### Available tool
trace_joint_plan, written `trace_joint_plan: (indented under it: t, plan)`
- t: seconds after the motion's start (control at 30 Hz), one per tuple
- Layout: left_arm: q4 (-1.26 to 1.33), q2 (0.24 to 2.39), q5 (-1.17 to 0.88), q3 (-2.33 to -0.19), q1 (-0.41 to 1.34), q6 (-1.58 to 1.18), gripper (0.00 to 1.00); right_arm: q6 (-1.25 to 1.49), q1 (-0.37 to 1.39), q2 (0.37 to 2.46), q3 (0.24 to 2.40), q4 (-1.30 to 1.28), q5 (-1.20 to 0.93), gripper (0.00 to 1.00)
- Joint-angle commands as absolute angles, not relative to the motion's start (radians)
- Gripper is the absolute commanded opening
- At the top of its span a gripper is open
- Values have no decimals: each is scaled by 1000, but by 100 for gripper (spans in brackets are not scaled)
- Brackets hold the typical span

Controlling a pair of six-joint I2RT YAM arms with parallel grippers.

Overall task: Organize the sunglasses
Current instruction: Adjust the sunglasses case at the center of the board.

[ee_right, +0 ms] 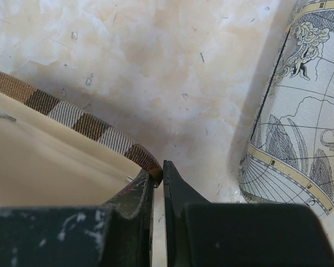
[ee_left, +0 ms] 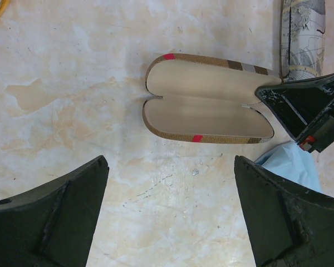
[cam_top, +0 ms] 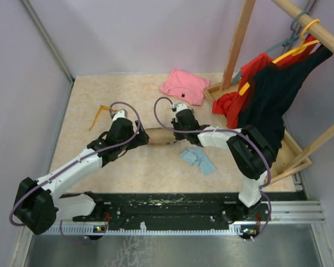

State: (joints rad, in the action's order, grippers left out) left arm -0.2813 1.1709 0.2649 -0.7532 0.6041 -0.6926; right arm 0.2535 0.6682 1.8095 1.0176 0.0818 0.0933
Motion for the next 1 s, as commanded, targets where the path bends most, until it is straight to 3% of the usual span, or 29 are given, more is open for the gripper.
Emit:
trace_joint_plan:
  t: [0.0, 0.2, 0.6, 0.97]
  plan:
    - [-288, 1150, 288, -760, 600, -695, 99, 244, 651, 1815, 1065, 154, 45, 7]
    - [-308, 1158, 329, -755, 600, -636, 99, 242, 649, 1804, 1068, 148, 31, 18]
    - [-345, 1088, 406, -774, 600, -607, 99, 249, 637, 1687, 1031, 122, 36, 47]
    - [-245, 948, 368, -698, 598, -522, 99, 394, 633, 1397, 850, 9, 201, 53]
